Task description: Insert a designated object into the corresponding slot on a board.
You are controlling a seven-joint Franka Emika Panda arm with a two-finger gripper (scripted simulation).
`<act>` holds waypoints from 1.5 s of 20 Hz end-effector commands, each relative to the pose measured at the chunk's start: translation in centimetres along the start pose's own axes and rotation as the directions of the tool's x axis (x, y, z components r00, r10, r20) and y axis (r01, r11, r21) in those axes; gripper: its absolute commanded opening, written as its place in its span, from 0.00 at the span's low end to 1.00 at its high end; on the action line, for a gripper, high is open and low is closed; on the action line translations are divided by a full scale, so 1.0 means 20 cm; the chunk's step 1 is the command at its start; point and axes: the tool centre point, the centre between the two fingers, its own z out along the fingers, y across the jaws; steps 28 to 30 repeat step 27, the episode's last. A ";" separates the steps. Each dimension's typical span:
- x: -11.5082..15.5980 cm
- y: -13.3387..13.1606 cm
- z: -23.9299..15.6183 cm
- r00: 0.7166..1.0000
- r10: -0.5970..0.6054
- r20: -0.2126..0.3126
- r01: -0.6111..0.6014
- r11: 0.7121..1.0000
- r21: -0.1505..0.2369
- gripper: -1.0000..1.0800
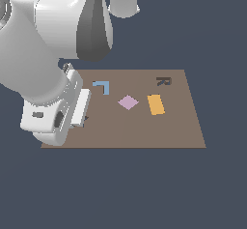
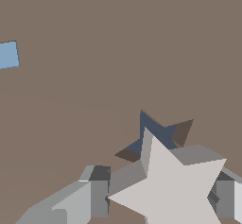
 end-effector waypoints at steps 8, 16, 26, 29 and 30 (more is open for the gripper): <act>0.05 0.02 0.00 0.994 -0.108 0.000 0.108 0.994 0.001 0.00; 0.05 0.01 0.05 0.994 -0.111 0.000 0.111 0.994 0.000 0.00; 0.05 0.01 0.05 0.994 -0.111 0.000 0.111 0.994 0.000 0.96; 0.05 0.01 0.05 0.994 -0.111 0.000 0.111 0.994 0.000 0.96; 0.05 0.01 0.05 0.994 -0.111 0.000 0.111 0.994 0.000 0.96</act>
